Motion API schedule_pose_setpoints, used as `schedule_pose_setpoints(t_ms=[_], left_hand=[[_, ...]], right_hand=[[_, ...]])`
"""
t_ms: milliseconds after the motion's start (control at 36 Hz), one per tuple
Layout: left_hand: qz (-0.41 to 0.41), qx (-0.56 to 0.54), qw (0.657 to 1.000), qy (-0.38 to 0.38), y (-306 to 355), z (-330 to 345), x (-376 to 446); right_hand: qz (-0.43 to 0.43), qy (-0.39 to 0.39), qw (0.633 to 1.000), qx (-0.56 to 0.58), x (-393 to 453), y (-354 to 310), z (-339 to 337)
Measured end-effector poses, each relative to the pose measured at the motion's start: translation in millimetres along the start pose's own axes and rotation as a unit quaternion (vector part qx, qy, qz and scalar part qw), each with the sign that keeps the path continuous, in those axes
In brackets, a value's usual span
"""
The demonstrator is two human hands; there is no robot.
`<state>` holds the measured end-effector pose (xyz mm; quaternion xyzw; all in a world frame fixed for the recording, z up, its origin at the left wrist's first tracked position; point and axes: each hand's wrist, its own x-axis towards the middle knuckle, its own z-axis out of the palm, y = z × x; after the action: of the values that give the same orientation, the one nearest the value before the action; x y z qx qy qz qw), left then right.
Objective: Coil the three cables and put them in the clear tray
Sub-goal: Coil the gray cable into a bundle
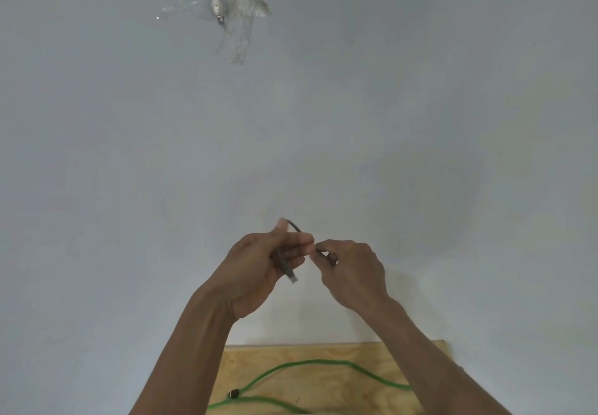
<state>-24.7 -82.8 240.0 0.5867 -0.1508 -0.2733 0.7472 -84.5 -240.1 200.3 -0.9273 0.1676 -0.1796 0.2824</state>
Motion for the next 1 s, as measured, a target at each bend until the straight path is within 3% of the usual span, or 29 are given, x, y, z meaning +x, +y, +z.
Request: schedule_pose_setpoints(t_ms=[83, 222, 306, 417, 556, 750, 889, 1000], left_hand=[[-0.001, 0.015, 1.000, 0.022, 2, -2, 0], [-0.001, 0.230, 0.973, -0.010, 3, -10, -4], [-0.003, 0.229, 0.973, -0.009, 0, -8, -4], [0.007, 0.214, 0.975, 0.057, -8, -10, -1], [0.043, 0.354, 0.931, 0.077, -6, -8, -3], [0.059, 0.220, 0.974, -0.009, -6, -4, -15], [0.115, 0.204, 0.972, -0.017, -10, -1, -16], [0.081, 0.069, 0.994, -0.040, -11, 2, -19]], right_hand=[[0.000, -0.003, 1.000, -0.005, 0, 1, -1], [0.000, -0.003, 1.000, -0.001, 0, 1, -3], [-0.006, 0.005, 1.000, 0.000, 2, -1, -6], [-0.009, 0.020, 1.000, -0.007, 5, -4, -10], [-0.013, 0.024, 0.999, -0.015, 6, -4, -14], [-0.024, 0.007, 1.000, -0.007, 4, -10, -14], [-0.025, -0.004, 1.000, -0.006, 4, -12, -8], [-0.018, -0.025, 1.000, -0.002, 2, -13, -6]])
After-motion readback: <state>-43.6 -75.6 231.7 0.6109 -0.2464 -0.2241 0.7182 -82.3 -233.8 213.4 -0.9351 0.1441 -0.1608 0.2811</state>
